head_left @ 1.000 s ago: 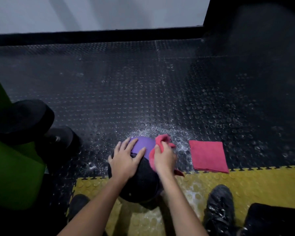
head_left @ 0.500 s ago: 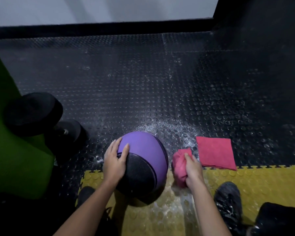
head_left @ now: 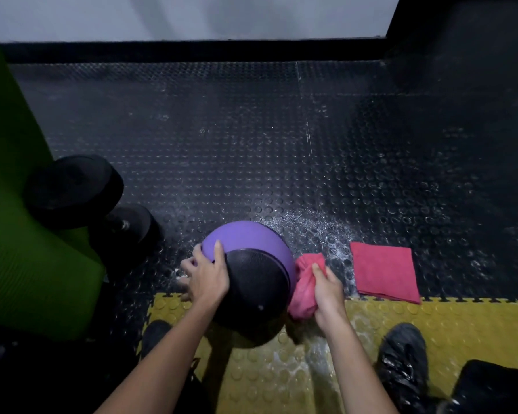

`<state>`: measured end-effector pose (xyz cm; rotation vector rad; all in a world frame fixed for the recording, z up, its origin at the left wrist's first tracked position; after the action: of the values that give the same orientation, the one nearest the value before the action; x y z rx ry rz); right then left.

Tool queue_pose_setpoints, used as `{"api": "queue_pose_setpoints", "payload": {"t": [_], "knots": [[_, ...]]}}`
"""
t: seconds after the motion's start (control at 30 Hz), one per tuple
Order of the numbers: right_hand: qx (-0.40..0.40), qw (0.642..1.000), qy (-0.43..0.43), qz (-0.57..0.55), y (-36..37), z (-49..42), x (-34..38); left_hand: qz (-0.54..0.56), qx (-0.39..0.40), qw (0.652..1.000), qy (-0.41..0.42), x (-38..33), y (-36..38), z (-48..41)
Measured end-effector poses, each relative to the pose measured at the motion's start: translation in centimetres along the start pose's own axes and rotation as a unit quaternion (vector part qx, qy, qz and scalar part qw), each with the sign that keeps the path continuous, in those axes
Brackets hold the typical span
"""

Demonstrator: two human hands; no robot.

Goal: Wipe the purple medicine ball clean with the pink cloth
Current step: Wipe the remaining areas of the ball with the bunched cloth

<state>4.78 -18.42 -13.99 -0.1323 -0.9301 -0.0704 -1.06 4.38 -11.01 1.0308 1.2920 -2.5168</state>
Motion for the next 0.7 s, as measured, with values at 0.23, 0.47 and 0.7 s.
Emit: {"api": "queue_pose_setpoints", "payload": {"t": [0.23, 0.47, 0.7], "knots": [[-0.036, 0.994, -0.042, 0.097, -0.6, -1.0, -0.1, -0.147, 0.042, 0.939, 0.309, -5.5, 2.0, -1.4], [-0.025, 0.906, -0.367, 0.208, 7.4, 3.4, 4.3, -0.097, 0.024, 0.959, 0.265, -7.1, 2.9, -2.7], [-0.038, 0.983, 0.003, 0.179, 2.8, -3.7, 0.4, -0.084, 0.001, 0.971, 0.223, -7.8, 3.1, -4.2]]}}
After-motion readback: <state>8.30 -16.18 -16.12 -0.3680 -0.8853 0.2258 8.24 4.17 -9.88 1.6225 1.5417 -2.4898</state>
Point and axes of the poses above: each hand's wrist, its own z-axis away from the middle knuckle, its own y-axis out of the palm, x = y × z, the point moved 6 cm from there along -z, towards the middle knuckle, and after that the axes turned 6 degrees about z, right-handed, at the moved point
